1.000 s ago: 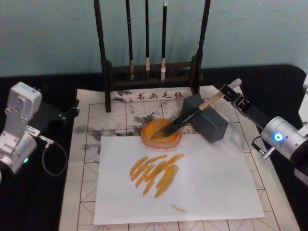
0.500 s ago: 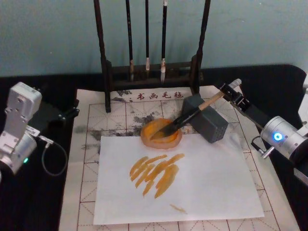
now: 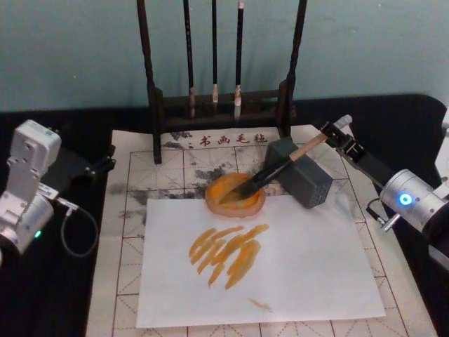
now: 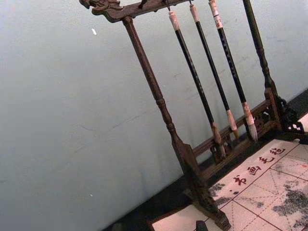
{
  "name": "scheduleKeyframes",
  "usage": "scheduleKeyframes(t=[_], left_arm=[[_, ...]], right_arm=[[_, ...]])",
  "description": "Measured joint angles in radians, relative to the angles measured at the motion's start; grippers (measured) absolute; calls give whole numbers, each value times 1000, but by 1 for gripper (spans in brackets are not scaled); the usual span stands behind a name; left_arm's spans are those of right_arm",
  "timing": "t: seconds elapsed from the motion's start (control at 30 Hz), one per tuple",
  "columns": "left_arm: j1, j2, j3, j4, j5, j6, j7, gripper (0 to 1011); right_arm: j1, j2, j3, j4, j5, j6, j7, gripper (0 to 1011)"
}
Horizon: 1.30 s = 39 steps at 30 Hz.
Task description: Pick up the brush from the inkstone, write on the paper, then place the brush back to its original position.
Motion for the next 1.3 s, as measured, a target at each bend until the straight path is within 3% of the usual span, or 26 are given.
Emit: scheduleKeyframes(t=[0.17,0.43,1.03,1.3], left_arm=[[0,0,0,0,0,0,0,1001],[0,0,0,0,0,0,0,1001],[0,0,0,0,0,0,0,1001],[0,0,0,0,0,0,0,1001]], right_arm=[[0,0,0,0,0,0,0,964],[0,0,0,0,-1,0,0,777],[0,0,0,0,-2,0,0,188],[0,0,0,0,-2,0,0,182]])
